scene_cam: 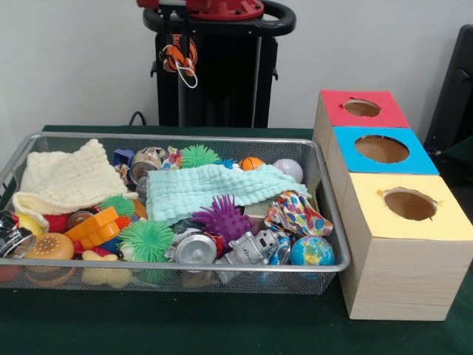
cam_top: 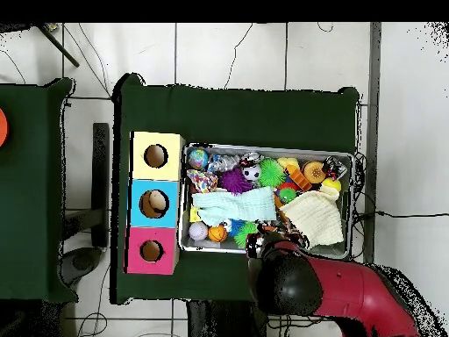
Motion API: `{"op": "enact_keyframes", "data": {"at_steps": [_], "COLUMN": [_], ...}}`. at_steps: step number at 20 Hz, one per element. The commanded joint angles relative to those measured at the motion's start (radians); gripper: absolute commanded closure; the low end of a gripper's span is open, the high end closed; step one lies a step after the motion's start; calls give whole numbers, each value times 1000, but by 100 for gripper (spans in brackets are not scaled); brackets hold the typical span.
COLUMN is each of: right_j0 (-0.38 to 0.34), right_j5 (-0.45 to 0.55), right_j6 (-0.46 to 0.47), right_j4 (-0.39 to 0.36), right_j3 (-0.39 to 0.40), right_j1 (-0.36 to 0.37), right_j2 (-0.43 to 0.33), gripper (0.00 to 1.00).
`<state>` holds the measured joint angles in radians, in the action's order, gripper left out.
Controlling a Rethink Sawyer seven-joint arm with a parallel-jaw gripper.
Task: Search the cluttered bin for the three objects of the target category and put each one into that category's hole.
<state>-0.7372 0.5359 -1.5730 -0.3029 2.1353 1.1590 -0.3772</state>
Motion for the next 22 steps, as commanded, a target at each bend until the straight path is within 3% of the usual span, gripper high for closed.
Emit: {"op": "enact_keyframes", "data": {"at_steps": [1, 22], "right_j0": [26, 90], "right_j5": [104, 85], "right_j6": [-36, -89], "right_j4": [35, 47], "right_j3": [43, 59], "right_j1": [2, 11], "right_j2": [-13, 19], "gripper": [100, 100]}}
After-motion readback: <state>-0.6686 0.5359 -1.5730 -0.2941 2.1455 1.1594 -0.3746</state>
